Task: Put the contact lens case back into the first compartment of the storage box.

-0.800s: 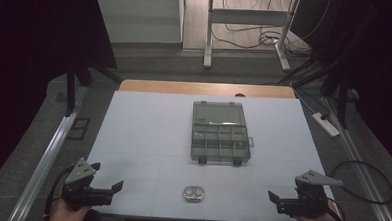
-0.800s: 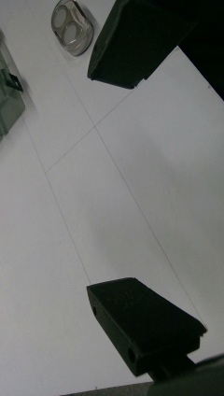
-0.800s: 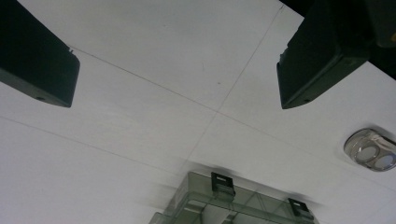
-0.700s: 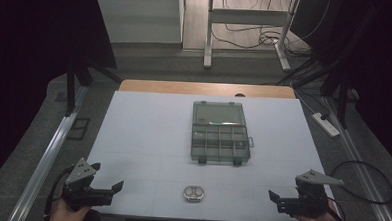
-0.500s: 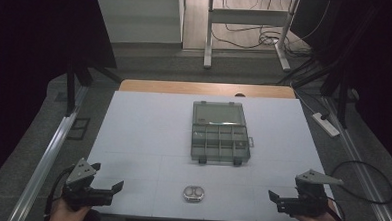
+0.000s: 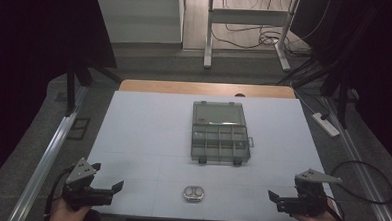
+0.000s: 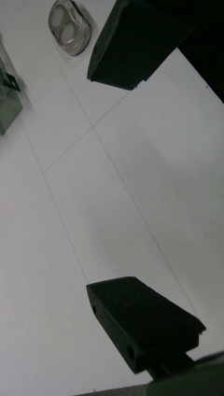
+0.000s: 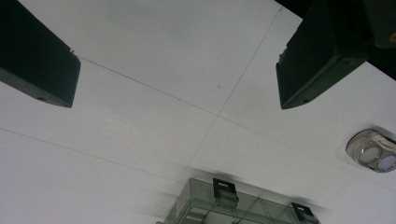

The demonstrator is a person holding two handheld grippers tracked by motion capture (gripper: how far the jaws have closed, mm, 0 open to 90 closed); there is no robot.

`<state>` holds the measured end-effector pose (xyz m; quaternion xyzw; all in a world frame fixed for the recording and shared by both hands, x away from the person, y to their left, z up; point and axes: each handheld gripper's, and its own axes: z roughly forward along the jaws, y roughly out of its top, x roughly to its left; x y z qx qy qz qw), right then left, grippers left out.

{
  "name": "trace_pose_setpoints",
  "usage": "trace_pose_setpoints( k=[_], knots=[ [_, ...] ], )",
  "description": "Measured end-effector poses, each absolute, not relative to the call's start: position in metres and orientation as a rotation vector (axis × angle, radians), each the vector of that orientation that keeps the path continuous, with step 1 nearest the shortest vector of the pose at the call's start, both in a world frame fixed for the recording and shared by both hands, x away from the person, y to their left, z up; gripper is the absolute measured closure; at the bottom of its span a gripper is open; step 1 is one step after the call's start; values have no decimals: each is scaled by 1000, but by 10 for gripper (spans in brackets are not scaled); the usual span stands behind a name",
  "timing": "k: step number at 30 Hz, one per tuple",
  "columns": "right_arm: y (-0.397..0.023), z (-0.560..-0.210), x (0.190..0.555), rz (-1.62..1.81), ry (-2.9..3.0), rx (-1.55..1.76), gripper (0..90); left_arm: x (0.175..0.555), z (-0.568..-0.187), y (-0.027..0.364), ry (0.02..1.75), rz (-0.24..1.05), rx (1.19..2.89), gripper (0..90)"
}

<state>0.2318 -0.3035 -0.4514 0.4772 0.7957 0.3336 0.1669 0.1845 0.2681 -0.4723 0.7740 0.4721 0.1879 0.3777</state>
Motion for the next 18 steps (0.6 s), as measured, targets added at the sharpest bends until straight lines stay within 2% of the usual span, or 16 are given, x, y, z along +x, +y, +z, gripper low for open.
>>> trace_pose_setpoints(
  k=[18],
  knots=[
    [-296,-450,236,1028,2317,1302,0,184,-473,268,1207,476,1979,31]
  ],
)
